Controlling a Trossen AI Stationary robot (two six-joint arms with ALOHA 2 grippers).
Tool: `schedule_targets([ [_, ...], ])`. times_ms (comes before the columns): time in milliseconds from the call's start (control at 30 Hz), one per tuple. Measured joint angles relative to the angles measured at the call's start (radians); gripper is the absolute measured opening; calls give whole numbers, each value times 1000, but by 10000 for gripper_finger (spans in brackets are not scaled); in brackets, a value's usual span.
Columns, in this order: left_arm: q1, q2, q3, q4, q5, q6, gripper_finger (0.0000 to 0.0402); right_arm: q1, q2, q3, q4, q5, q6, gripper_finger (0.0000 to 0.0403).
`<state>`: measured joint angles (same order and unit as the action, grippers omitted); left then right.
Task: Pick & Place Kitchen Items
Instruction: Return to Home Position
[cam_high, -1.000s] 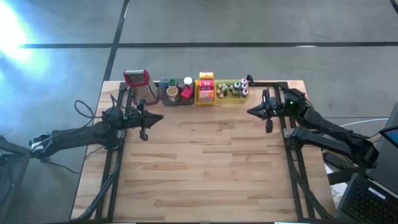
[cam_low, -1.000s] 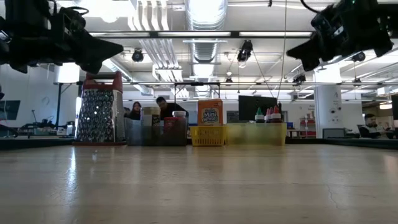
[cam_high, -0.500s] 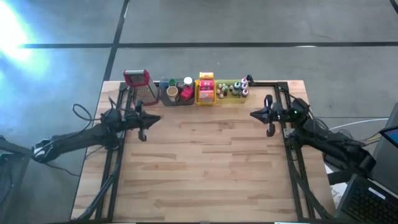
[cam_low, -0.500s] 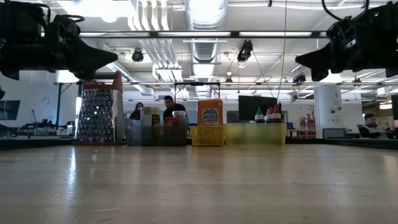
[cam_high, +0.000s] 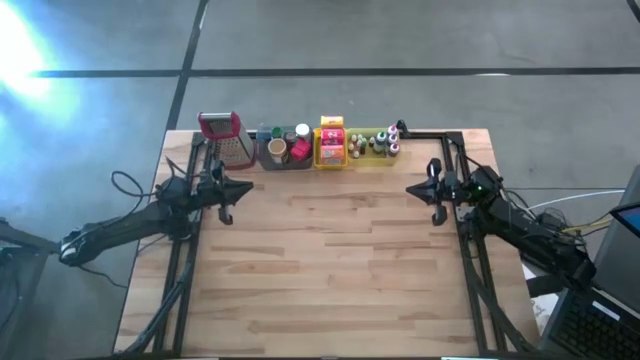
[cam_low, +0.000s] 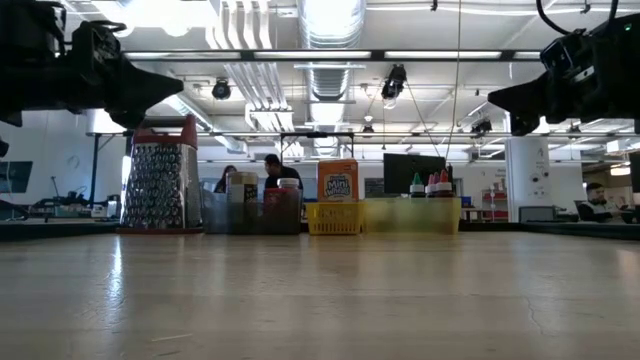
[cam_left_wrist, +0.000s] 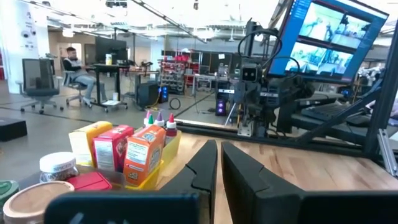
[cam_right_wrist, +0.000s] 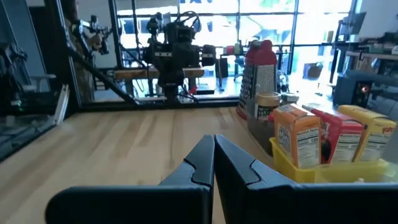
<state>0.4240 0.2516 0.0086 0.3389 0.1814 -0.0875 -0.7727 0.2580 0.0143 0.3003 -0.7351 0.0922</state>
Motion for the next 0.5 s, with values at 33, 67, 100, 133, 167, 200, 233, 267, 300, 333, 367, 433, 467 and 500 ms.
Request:
schedule_targets([
  [33, 0, 0, 0, 0, 0, 1, 28, 0, 2, 0, -2, 0, -16, 8],
  [67, 0, 0, 0, 0, 0, 1, 28, 0, 5, 0, -7, 1, -29, 8],
  [100, 0, 0, 0, 0, 0, 2, 28, 0, 8, 0, -8, 1, -42, 8],
  [133, 0, 0, 0, 0, 0, 2, 28, 0, 11, 0, -9, 1, -49, 8],
  [167, 0, 0, 0, 0, 0, 3, 28, 0, 13, 0, -8, 1, -55, 8],
  [200, 0, 0, 0, 0, 0, 3, 28, 0, 15, 0, -8, 1, -57, 8],
  [233, 0, 0, 0, 0, 0, 4, 28, 0, 17, 0, -8, 1, -58, 8],
  [267, 0, 0, -1, 0, 0, 4, 28, 0, 19, 0, -8, 1, -58, 8],
  [300, 0, 0, -1, 0, 0, 4, 28, 0, 20, 0, -9, 1, -58, 8],
  [333, 0, 0, -1, 0, 0, 4, 28, 0, 20, 0, -8, 1, -58, 8],
  [367, 0, 0, -1, 0, 0, 4, 28, 0, 20, 0, -8, 1, -58, 8],
  [433, 0, 0, -1, 0, 0, 4, 28, 0, 20, 0, -8, 1, -58, 8],
  [467, 0, 0, -1, -1, 0, 4, 28, 0, 20, 0, -8, 1, -58, 8],
  [500, 0, 0, -1, -5, 0, 4, 28, 0, 20, 0, -8, 1, -58, 8],
])
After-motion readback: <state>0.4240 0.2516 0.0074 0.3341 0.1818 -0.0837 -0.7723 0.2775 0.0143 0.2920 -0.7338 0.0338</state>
